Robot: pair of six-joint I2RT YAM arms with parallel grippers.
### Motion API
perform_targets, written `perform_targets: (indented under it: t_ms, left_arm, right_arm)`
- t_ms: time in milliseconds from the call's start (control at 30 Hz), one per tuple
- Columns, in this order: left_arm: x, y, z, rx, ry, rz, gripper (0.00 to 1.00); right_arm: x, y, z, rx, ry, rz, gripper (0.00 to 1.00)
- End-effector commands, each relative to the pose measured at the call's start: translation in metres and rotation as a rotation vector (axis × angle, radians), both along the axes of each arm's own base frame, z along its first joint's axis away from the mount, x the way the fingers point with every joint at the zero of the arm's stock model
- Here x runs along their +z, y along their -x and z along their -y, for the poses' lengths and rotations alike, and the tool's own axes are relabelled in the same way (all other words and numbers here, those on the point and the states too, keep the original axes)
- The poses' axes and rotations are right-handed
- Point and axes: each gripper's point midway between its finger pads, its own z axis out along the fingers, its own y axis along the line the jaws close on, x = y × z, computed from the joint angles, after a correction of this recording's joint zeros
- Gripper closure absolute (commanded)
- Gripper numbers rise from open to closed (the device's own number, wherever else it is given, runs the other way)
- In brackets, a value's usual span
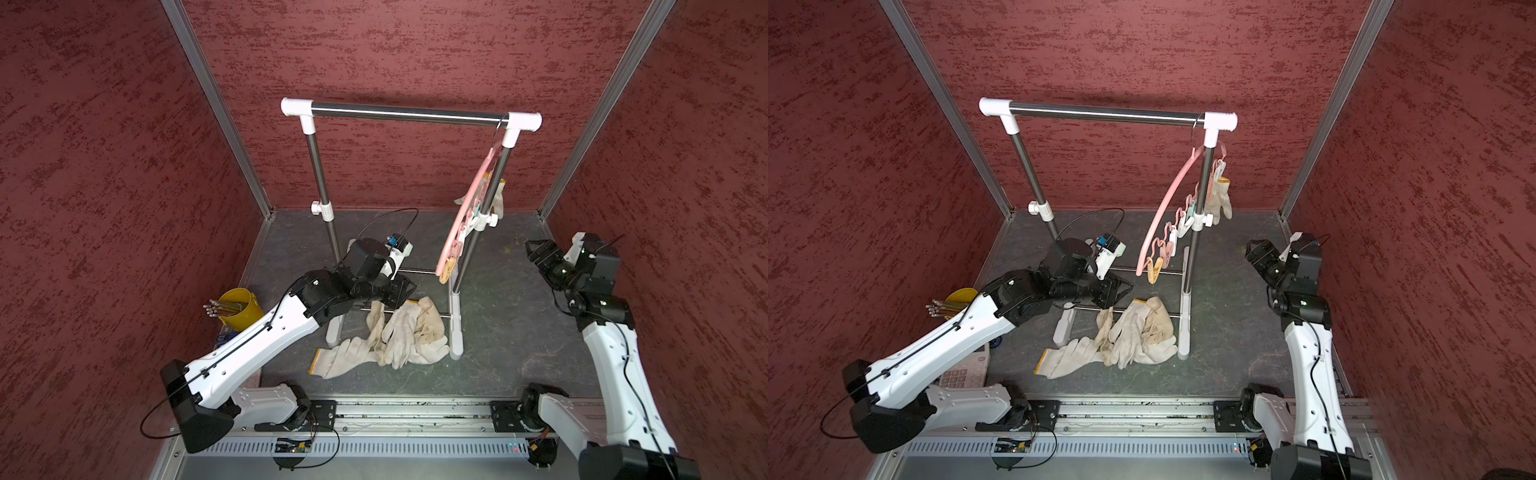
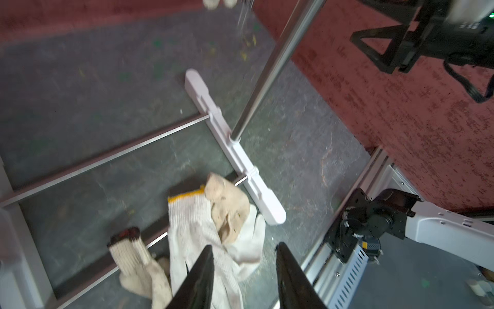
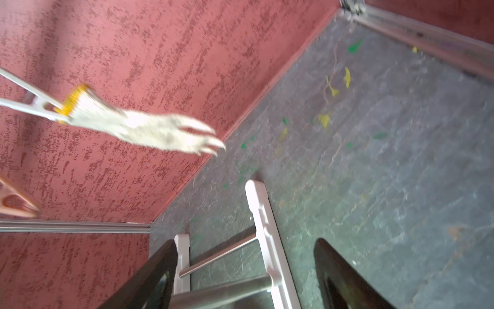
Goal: Clip the gloves onto a hanger to dry
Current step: Pick up the glove from the center of the board.
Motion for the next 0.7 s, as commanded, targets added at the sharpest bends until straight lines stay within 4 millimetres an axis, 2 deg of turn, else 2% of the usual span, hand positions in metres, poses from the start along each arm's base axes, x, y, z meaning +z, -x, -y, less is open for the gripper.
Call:
perform_targets:
  t_ms: [0,67,233,333,400,500,667]
  left_arm:
    - [-0.052,0.032,-0.011,0.041,-0.095,-0.299,0.6]
    - [-0.073,0.036,-0.018,0.077,-0.132,-0.384,0.59]
    - [-0.108,0.029,-0.044,0.228,-0.191,-0.482,0.59]
    - [-0.118,0.019,-0.066,0.313,-0.245,-0.463,0.59]
    - [-0.122,0.01,-0.073,0.326,-0.282,-0.42,0.59]
    - [-0.131,-0.004,-0.077,0.328,-0.345,-0.38,0.59]
    - [-0.144,-0.021,-0.065,0.333,-0.317,-0.355,0.59]
  right_arm:
    - [0.0,0.004,-0.009,0.016,-0.082,0.041,0.22]
    - [-0.008,0.007,-0.013,0.034,-0.097,0.025,0.23]
    - [-0.03,0.014,-0.024,0.083,-0.134,-0.022,0.24]
    - [-0.042,0.017,-0.03,0.107,-0.168,-0.03,0.24]
    - [-0.046,0.018,-0.033,0.111,-0.188,-0.017,0.25]
    - [-0.045,0.018,-0.034,0.112,-0.2,0.005,0.25]
    - [-0.045,0.015,-0.037,0.137,-0.197,-0.001,0.25]
